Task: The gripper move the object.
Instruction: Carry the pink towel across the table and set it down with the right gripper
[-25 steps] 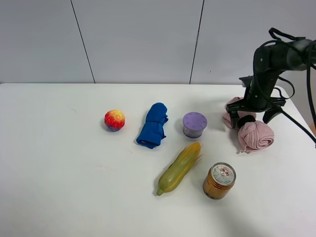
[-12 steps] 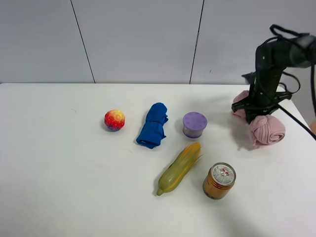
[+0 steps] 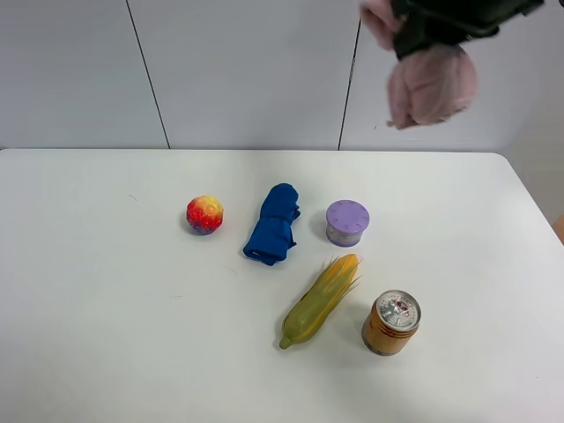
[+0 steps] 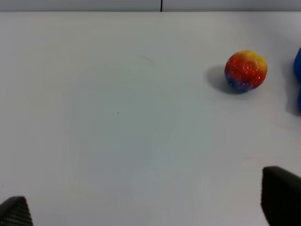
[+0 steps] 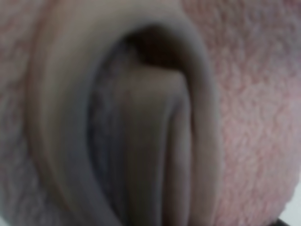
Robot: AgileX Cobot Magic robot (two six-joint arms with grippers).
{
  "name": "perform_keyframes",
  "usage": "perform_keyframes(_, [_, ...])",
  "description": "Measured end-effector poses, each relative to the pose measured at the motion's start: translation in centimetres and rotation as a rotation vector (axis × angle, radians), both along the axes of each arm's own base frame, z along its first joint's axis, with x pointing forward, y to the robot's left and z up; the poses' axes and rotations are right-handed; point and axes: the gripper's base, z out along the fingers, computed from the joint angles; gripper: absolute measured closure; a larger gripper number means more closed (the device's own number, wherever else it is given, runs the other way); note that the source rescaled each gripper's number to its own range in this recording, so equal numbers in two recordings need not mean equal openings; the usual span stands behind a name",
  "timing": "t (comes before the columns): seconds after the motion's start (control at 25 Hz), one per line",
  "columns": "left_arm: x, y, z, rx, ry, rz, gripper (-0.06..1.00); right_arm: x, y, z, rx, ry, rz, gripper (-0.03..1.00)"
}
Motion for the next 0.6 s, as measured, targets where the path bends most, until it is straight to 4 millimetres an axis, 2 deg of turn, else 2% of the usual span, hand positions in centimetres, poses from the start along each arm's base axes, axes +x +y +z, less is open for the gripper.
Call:
perform_keyframes(0.08, [0.0, 0.0, 0.0, 0.000, 0.000, 0.000, -0.06, -1.5, 3.5, 1.5, 0.055, -0.040, 0.117, 0.97])
perform_keyframes(0.12, [0.0, 0.0, 0.0, 0.000, 0.000, 0.000, -0.06, -2.6, 7.0, 1.4, 0.072, -0.049, 0.220, 0.97])
perform_keyframes(0.24, [0.0, 0.0, 0.0, 0.000, 0.000, 0.000, -0.06, -4.2, 12.9, -0.4, 0.072, -0.030, 0.374, 0.97])
perform_keyframes(0.4, [0.0, 0.0, 0.0, 0.000, 0.000, 0.000, -0.06, -5.4, 19.2, -4.7, 0.044, 0.026, 0.507, 0.97])
perform_keyframes(0.48, [0.0, 0.0, 0.0, 0.000, 0.000, 0.000, -0.06, -5.4, 21.6, -7.2, 0.030, 0.048, 0.537, 0.97])
perform_keyframes(0.6, [0.0, 0.0, 0.0, 0.000, 0.000, 0.000, -0.06, -5.0, 24.0, -10.7, 0.009, 0.077, 0.558, 0.97])
